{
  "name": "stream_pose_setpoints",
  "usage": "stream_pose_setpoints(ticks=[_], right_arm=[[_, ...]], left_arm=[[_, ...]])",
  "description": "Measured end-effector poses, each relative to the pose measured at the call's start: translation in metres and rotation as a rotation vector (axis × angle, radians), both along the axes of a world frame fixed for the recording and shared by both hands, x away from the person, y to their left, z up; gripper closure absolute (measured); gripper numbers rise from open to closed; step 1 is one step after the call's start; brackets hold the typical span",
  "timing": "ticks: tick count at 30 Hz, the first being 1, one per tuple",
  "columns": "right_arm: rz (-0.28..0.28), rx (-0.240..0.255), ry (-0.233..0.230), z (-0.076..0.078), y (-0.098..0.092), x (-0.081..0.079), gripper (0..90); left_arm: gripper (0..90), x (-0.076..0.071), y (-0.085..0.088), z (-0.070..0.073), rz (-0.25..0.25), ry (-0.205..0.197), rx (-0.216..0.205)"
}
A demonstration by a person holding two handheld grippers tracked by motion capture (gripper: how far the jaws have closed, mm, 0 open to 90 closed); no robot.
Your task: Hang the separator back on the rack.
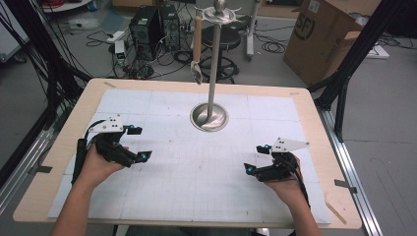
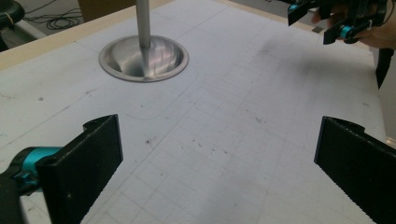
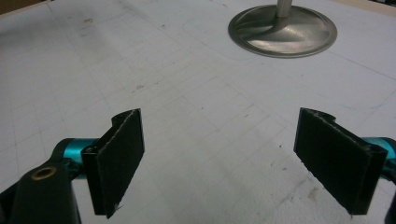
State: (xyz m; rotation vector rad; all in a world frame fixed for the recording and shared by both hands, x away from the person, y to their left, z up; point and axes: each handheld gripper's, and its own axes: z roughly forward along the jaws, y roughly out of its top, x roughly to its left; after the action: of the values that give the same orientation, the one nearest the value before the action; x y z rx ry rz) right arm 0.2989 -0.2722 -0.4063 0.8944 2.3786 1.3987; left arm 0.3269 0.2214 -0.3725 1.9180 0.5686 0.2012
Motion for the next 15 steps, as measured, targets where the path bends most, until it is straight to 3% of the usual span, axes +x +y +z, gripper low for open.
stream_pose_setpoints(ticks=[15], right_arm=[[0.002, -0.009, -0.011, 0.0019, 0.001, 0.0023, 15.0]], left_arm=[[1.6, -0.0033, 0.0044, -0.0084, -0.011, 0.017, -0.002]])
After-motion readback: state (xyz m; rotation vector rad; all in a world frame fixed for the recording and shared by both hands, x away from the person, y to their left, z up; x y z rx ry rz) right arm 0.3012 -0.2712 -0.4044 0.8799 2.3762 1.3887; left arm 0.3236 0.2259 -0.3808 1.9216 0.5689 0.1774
